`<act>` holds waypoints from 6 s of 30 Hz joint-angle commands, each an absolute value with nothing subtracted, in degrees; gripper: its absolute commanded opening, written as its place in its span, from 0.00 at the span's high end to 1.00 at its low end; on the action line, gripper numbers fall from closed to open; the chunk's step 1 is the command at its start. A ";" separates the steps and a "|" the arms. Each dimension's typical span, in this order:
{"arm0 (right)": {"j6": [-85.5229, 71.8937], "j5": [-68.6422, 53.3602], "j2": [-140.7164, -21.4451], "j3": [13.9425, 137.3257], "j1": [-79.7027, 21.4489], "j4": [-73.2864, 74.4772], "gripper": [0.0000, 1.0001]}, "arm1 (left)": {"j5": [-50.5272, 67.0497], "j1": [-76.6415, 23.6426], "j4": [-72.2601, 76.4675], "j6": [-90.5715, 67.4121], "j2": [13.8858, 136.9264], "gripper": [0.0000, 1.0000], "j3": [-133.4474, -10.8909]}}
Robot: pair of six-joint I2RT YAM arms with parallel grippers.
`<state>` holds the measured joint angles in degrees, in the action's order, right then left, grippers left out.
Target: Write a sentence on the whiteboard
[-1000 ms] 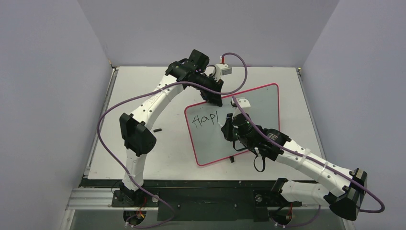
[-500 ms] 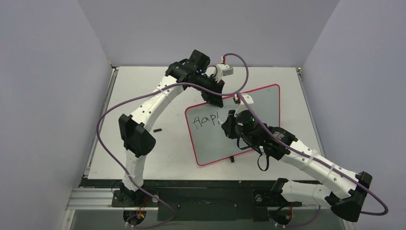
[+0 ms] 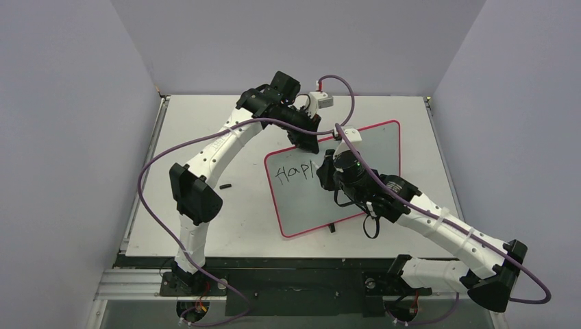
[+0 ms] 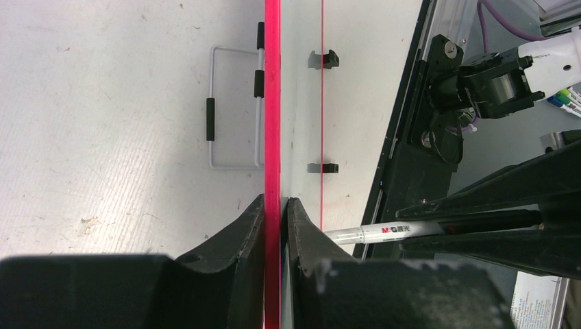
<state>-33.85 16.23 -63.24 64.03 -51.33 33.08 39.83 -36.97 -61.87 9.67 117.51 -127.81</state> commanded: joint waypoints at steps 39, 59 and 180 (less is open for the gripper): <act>-34.19 11.86 -63.31 58.98 -49.87 28.74 1.00 | 38.99 -37.33 -59.20 12.08 112.39 1.00 -127.28; -32.10 10.15 -59.98 59.45 -50.41 27.08 1.00 | 38.88 -37.27 -59.13 12.14 112.85 1.00 -127.48; -31.01 10.90 -59.76 59.54 -41.79 26.65 1.00 | 38.22 -37.88 -59.25 12.56 111.59 1.00 -126.73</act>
<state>-31.11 9.52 -59.11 59.27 -42.98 29.67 38.13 -37.21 -61.32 9.74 116.25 -126.23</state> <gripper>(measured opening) 0.096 0.101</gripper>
